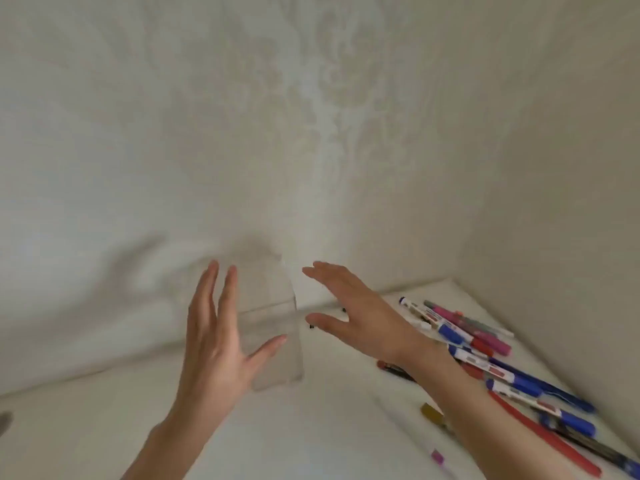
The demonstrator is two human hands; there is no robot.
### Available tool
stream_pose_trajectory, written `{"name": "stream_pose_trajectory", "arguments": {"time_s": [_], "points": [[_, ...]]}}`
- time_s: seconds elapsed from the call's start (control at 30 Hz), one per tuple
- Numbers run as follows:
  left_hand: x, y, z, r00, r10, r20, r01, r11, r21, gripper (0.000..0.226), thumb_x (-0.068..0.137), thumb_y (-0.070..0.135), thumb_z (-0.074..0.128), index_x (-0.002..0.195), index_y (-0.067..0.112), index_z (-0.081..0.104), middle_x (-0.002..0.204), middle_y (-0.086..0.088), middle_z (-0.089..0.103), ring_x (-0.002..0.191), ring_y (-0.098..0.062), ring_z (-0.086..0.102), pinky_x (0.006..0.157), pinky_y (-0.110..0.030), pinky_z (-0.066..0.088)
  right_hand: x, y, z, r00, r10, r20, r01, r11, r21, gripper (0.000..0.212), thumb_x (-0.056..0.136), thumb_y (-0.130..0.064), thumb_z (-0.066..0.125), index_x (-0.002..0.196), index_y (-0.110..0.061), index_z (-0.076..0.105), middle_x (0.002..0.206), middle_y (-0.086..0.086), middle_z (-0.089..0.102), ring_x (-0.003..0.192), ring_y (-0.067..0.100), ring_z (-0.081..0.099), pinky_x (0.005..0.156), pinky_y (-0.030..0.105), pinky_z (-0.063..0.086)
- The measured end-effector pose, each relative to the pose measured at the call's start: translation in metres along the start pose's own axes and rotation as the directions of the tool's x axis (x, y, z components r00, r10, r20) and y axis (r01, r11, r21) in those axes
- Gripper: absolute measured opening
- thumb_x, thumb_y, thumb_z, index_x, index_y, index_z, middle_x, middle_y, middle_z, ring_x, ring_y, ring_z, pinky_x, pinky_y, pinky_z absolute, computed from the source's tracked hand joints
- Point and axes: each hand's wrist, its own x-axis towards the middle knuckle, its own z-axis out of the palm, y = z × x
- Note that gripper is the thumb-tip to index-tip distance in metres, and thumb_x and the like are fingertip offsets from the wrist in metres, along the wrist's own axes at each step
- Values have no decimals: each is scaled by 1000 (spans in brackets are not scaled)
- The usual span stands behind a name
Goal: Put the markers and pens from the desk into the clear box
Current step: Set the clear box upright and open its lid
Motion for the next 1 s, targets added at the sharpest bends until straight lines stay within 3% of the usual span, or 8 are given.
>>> {"name": "stream_pose_trajectory", "arguments": {"time_s": [0.07, 0.13, 0.23, 0.4, 0.6, 0.77, 0.9, 1.0], "points": [[-6, -13, 9, 997, -71, -41, 67, 993, -98, 104, 61, 53, 66, 142, 10, 18, 149, -19, 16, 140, -18, 14, 110, -37, 27, 9, 0, 19, 996, -94, 9, 94, 996, -11, 59, 89, -41, 53, 140, -38, 24, 153, -6, 21, 139, 6, 19, 111, 24, 22], [-8, -29, 20, 987, -159, -19, 153, 971, -182, 109, 58, 45, 71, 144, 11, 13, 150, -19, 14, 139, -10, 12, 111, -19, 20, 18, -1, 40, 990, -139, -20, 139, 990, -11, 56, 89, -37, 55, 139, -36, 30, 152, -3, 20, 137, 6, 25, 107, 21, 27], [-20, -46, 33, 947, -307, 91, 316, 853, -415, 102, 65, 32, 76, 144, 19, 14, 151, -4, 22, 133, -14, 33, 104, -26, 33, 19, 3, 62, 963, -145, -225, 150, 989, 7, 44, 92, -25, 53, 133, -31, 41, 150, -2, 27, 127, 8, 38, 100, 20, 34], [-30, -59, 46, 971, -215, 105, 238, 818, -523, 75, 77, 19, 72, 139, 26, 29, 143, 7, 38, 127, -8, 42, 88, -41, 51, 20, 0, 79, 924, -91, -373, 125, 990, 68, 40, 94, -15, 48, 132, -26, 44, 147, 3, 32, 127, 18, 44, 102, 38, 43], [-30, -69, 51, 961, -133, 243, 255, 765, -592, 96, 71, 26, 78, 142, 38, 14, 141, 5, 35, 129, -16, 39, 99, -48, 45, 16, -11, 82, 908, -26, -418, 65, 995, 79, 38, 92, -13, 52, 129, -24, 49, 139, 3, 38, 124, 17, 44, 102, 34, 41], [-19, -82, 56, 940, -53, 336, 271, 714, -645, 99, 75, 17, 74, 145, 34, 6, 150, 7, 30, 131, -16, 41, 93, -23, 48, 19, -8, 73, 889, -80, -451, 83, 996, -13, 34, 92, -25, 53, 125, -29, 50, 125, 0, 39, 120, 8, 39, 102, 19, 29], [-16, -90, 56, 918, -49, 393, 311, 703, -640, 102, 65, 37, 75, 142, 43, 8, 152, 6, 26, 134, -13, 37, 102, -40, 43, 24, -20, 72, 839, 26, -544, 110, 970, 217, 42, 88, -31, 58, 125, -36, 41, 122, -5, 46, 116, 4, 46, 95, 18, 38], [-16, -92, 57, 906, -56, 419, 343, 677, -651, 101, 68, 29, 74, 144, 38, 8, 147, 10, 27, 131, -9, 34, 100, -31, 42, 36, -33, 63, 755, 110, -646, 170, 919, 355, 31, 86, -28, 61, 113, -29, 46, 107, -9, 54, 108, 6, 53, 84, 18, 40]]}}
